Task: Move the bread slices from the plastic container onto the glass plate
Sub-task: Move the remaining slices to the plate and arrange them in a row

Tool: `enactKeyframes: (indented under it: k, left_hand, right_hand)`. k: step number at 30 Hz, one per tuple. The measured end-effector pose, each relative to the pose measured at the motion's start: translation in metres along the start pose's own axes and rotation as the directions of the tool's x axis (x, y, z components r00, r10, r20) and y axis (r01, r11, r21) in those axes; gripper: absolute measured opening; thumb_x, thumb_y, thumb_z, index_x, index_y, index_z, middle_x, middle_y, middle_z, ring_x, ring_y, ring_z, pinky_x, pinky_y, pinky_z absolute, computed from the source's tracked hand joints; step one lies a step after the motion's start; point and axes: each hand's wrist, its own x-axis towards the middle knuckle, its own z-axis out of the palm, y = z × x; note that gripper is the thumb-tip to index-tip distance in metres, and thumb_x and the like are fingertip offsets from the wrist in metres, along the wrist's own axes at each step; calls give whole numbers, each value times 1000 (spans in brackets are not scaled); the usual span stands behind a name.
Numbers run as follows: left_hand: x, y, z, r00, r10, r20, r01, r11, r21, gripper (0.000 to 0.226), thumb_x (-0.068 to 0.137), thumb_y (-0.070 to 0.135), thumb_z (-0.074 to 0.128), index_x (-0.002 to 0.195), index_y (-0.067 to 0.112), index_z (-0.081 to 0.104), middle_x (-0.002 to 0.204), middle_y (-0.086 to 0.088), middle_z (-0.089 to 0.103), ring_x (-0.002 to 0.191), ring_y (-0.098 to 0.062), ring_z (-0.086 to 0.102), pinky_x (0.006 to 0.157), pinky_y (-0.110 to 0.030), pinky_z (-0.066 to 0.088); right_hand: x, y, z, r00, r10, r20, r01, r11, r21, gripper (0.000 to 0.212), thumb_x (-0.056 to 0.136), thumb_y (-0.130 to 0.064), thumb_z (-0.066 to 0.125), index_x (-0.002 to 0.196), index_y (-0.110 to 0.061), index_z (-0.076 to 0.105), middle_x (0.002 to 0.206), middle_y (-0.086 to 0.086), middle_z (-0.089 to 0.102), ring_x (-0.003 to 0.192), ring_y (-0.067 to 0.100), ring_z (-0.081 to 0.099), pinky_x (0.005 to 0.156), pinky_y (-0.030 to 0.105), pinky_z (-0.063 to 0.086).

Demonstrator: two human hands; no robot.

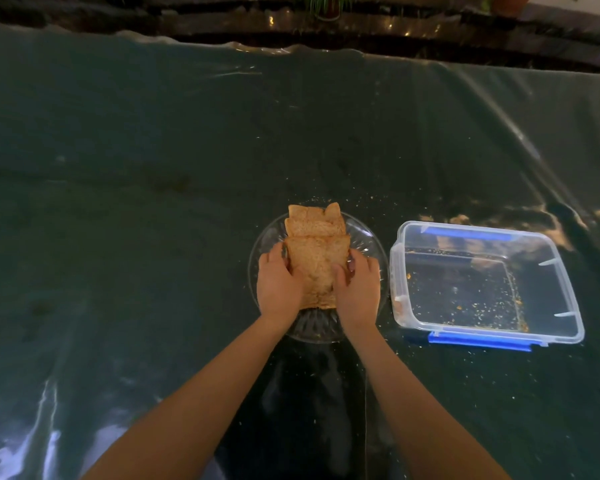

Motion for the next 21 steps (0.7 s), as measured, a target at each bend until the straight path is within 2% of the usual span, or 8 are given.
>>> enactKeyframes:
  k: [2,5,7,11,14,17,19,21]
  left_hand:
    - [-7,-1,0,1000,7,-7,-8,999,-34,46,88,14,52,134,15,51,123,-11,57,103,-20,56,81,-24,39]
    - [-16,-1,-2,1000,28,1,-27,994,-109,36,88,18,53,123,19,57,110,-9,62,90,-15,58,78,-29,51]
    - [-20,-3,-3,1000,8,23,-5,994,-108,37,88,19,54,124,21,57,110,-9,62,93,-19,62,83,-37,56]
    - [-19,-6,-4,997,-38,73,43,996,-73,39,86,17,51,125,19,57,112,-11,64,97,-24,63,88,-45,55]
    - [-17,-6,-3,991,-49,121,55,998,-43,49,88,18,48,137,17,46,114,-14,64,104,-29,63,91,-47,53]
    - [-16,-10,-1,984,-82,156,82,997,3,59,90,18,48,147,21,35,133,-17,50,120,-32,53,102,-44,46]
    - [-15,-12,1,984,-84,159,80,996,32,59,90,16,47,147,24,33,136,-17,44,120,-32,51,102,-42,44]
    - [-14,-13,2,984,-72,163,67,997,39,60,89,15,46,147,24,33,133,-18,46,119,-34,52,103,-46,45]
  right_hand:
    - [-6,1,-2,999,-37,-22,38,999,27,35,90,-27,56,122,-14,55,114,7,55,97,19,59,83,24,46]
    - [-13,2,-7,999,-32,-39,35,996,84,33,89,-23,57,120,-12,56,112,7,56,96,18,58,87,30,49]
    - [-17,2,-8,999,-20,-35,24,993,112,30,89,-21,57,118,-13,58,109,6,56,94,17,57,87,31,50]
    - [-23,7,-8,1000,-2,-18,4,992,126,31,90,-20,56,119,-11,58,112,8,57,96,14,55,90,32,49]
    - [-19,9,-7,998,56,21,-58,994,90,34,90,-18,55,123,-10,56,118,10,55,104,22,57,95,35,49]
    - [-15,11,-6,993,99,68,-102,994,34,35,91,-21,54,124,-10,55,126,12,52,113,25,53,101,38,46]
    - [-14,12,-4,993,87,80,-87,996,-2,32,92,-21,53,120,-7,57,123,13,53,113,26,52,99,36,43]
    - [-14,13,-4,992,89,86,-88,996,-11,30,91,-21,53,116,-5,58,119,14,56,110,26,52,97,37,43]
